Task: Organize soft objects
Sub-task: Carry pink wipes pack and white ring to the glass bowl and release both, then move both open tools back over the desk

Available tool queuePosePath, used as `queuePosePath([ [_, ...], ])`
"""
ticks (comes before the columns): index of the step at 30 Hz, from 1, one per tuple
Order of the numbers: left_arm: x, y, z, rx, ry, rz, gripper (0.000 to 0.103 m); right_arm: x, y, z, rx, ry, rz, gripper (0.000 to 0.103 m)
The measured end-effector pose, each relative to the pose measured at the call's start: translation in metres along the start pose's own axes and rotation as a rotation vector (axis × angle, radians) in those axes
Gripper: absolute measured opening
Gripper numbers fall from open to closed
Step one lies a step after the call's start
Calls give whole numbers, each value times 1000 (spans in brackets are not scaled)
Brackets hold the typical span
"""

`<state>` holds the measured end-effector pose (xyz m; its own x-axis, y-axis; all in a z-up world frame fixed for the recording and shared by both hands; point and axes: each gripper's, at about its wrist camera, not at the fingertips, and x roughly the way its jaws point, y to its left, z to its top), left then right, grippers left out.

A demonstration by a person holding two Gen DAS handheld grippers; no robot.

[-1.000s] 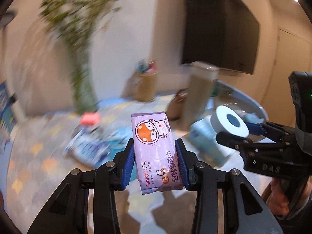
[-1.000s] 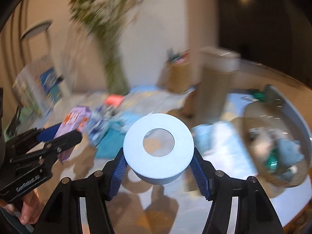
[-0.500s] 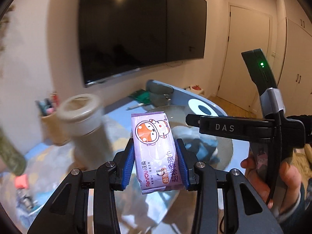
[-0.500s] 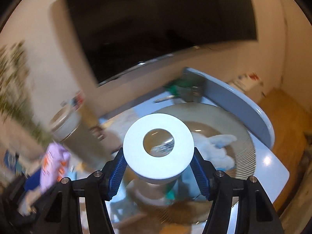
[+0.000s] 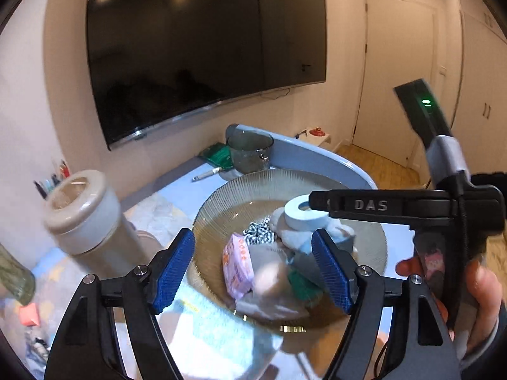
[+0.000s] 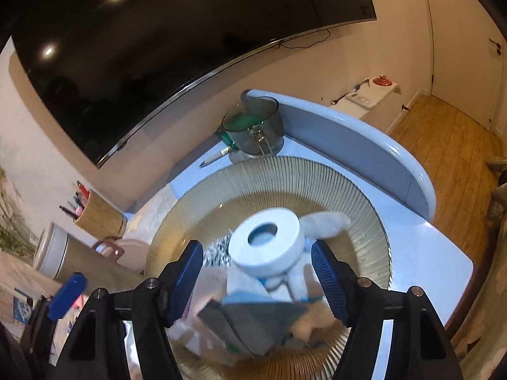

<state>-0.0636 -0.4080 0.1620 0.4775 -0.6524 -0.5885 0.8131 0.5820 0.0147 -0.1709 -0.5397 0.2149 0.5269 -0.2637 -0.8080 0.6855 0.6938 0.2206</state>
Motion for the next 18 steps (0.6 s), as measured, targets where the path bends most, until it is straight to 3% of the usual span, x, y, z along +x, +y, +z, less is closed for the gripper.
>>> queuePosePath([
  [6,-60,12,-20,-2,-52,60,75,-29,36,-31,-121,-42,11,70],
  [11,-124,50,-45,-106,-118,96,75,-57,90,-69,-262,-72,67,84],
  [18,-198,99,-90,-197,-173,248,75,-94,179,-133,-522,-146,83,85],
])
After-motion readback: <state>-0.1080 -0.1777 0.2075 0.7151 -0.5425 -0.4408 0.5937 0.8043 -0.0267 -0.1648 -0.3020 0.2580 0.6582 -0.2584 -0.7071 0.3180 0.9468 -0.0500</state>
